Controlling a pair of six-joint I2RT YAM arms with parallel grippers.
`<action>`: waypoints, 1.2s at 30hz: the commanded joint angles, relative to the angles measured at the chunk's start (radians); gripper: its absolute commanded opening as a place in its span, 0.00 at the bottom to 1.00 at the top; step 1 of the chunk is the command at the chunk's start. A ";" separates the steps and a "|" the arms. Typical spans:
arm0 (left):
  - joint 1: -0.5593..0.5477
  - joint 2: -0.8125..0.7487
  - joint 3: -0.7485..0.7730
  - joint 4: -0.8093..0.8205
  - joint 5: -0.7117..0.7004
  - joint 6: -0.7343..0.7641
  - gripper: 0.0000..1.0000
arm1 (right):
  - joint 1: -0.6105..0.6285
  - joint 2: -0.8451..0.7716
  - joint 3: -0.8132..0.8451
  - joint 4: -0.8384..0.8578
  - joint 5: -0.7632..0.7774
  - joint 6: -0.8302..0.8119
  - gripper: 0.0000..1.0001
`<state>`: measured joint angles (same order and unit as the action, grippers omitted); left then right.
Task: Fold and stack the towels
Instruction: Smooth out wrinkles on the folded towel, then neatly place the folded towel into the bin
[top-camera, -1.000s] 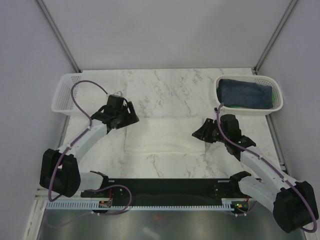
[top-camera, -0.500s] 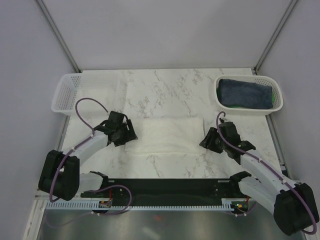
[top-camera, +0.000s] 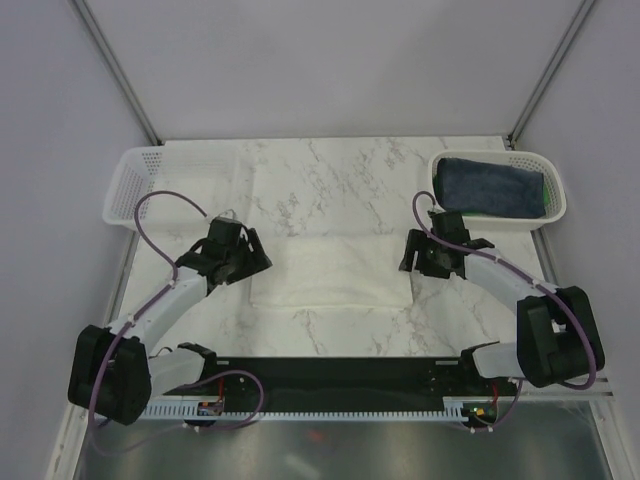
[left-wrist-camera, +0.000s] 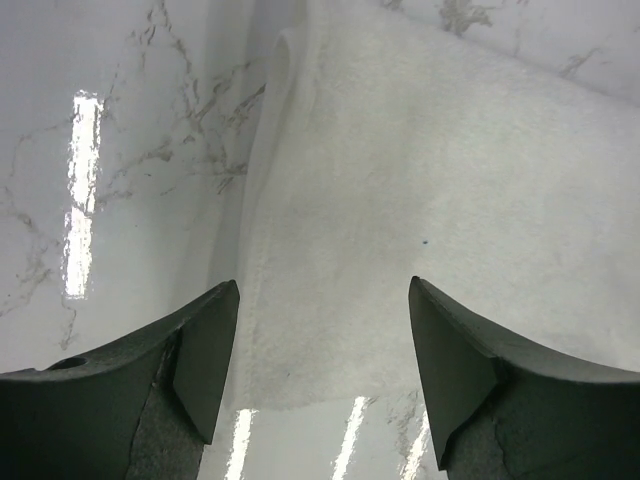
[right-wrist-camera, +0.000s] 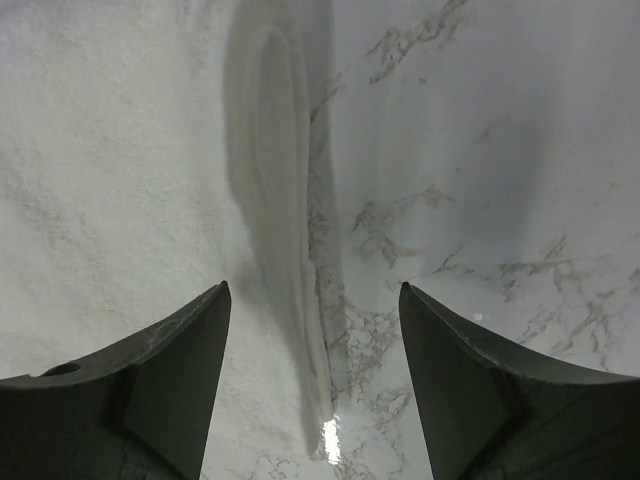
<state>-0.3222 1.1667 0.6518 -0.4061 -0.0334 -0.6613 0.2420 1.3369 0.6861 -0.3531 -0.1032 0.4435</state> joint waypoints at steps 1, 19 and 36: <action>0.002 -0.070 0.045 -0.002 0.016 0.014 0.76 | -0.009 0.059 0.041 0.060 -0.108 -0.095 0.75; 0.002 -0.294 0.126 -0.077 -0.134 0.222 0.76 | -0.004 0.166 -0.077 0.198 -0.231 -0.075 0.24; 0.002 -0.211 0.212 -0.068 -0.269 0.318 0.76 | -0.004 0.491 0.667 -0.147 -0.023 -0.249 0.00</action>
<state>-0.3222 0.9459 0.8295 -0.4919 -0.2573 -0.3923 0.2371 1.7683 1.2449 -0.4290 -0.1993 0.2569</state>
